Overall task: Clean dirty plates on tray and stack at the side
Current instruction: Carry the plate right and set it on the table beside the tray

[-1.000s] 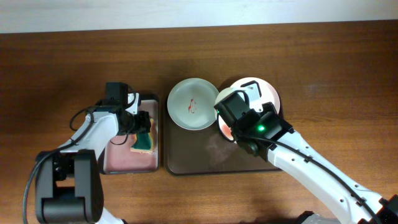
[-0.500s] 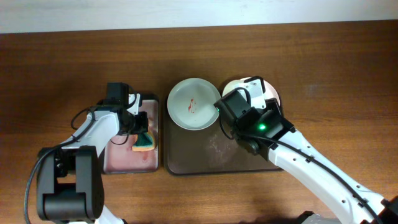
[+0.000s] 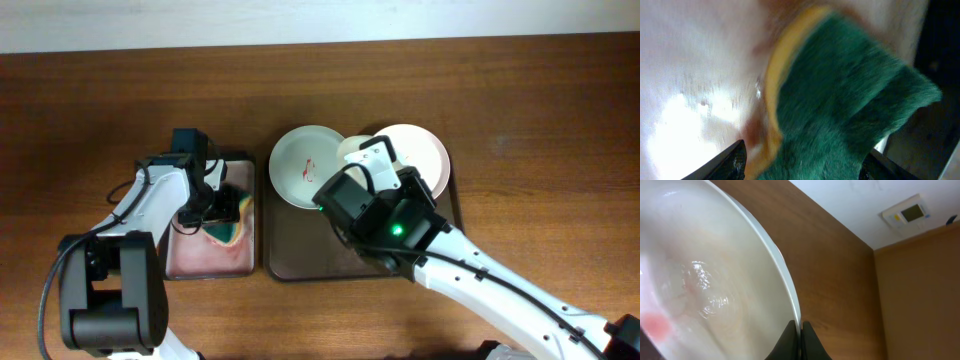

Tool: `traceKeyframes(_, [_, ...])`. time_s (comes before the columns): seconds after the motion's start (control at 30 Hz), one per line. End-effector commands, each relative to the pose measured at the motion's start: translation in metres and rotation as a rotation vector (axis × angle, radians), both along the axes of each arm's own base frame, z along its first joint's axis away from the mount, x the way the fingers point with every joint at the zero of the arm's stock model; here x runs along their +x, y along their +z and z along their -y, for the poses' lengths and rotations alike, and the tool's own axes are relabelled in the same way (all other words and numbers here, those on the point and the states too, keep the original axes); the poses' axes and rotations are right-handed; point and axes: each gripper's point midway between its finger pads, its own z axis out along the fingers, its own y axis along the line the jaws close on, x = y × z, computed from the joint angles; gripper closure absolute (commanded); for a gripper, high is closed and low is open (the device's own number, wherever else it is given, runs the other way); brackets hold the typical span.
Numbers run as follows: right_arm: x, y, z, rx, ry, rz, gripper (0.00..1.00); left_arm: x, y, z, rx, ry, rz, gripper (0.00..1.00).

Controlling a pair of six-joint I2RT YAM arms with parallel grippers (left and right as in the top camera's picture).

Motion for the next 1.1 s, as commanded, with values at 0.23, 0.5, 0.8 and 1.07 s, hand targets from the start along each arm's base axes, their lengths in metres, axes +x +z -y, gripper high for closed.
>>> traceKeyframes(0.23, [-0.001, 0.021, -0.003, 0.010, -0.001, 0.070, 0.96, -0.025, 0.000, -0.002, 0.003, 0.013, -0.116, 0.43])
traceKeyframes(0.5, [-0.001, 0.021, -0.003, 0.009, -0.001, 0.070, 0.96, -0.035, 0.001, -0.002, 0.005, 0.013, -0.154, 1.00])
traceKeyframes(0.8, [0.000, 0.028, 0.003, -0.022, -0.023, 0.107, 0.96, -0.029, 0.001, -0.002, 0.004, 0.013, -0.132, 0.61])
traceKeyframes(1.07, [0.014, 0.013, 0.042, 0.306, -0.277, 0.134, 0.96, -0.008, 0.000, -0.001, 0.001, 0.013, -0.043, 0.45])
